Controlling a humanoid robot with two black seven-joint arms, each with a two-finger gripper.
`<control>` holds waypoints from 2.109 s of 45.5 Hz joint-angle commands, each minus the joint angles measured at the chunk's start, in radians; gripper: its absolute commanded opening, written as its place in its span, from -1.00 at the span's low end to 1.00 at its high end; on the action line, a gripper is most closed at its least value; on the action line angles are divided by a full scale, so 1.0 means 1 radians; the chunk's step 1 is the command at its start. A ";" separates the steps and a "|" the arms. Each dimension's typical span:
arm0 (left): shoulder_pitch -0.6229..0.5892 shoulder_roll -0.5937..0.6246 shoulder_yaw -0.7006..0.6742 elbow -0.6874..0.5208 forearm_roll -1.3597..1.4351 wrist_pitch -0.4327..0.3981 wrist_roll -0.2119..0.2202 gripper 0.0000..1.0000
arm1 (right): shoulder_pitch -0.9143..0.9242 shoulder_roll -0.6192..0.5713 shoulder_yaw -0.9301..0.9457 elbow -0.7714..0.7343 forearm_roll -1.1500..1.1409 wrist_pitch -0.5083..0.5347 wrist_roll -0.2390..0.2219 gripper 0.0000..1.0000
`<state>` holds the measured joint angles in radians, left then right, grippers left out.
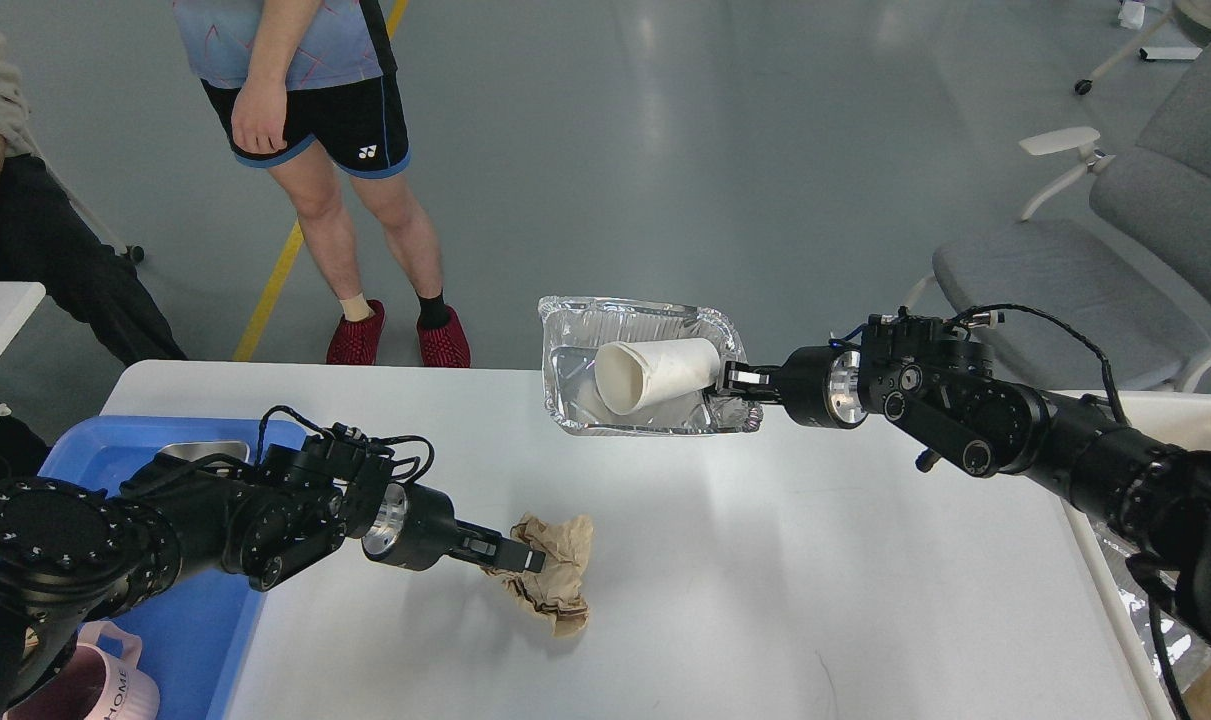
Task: Tidy desktop
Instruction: 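Lower the left gripper onto the crumpled brown paper bag, then grasp the brown paper bag with the left gripper, then lift the paper bag up with the left gripper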
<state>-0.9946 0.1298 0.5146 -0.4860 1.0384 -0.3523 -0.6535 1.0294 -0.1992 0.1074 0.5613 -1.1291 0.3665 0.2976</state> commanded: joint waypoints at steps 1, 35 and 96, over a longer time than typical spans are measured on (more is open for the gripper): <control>-0.006 -0.007 0.035 0.007 -0.001 -0.002 -0.002 -1.00 | 0.000 0.000 0.000 0.000 0.000 0.000 0.000 -1.00; -0.070 0.020 0.067 0.015 -0.008 -0.008 -0.003 -1.00 | 0.000 0.000 0.001 -0.001 0.000 -0.001 0.000 -1.00; -0.927 0.791 0.269 -0.643 0.005 -0.191 -0.015 -1.00 | -0.003 0.011 0.001 -0.031 -0.001 -0.001 0.002 -1.00</control>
<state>-1.8147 0.8806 0.7803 -1.1204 1.0428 -0.4878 -0.6688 1.0235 -0.1914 0.1089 0.5317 -1.1301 0.3650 0.2990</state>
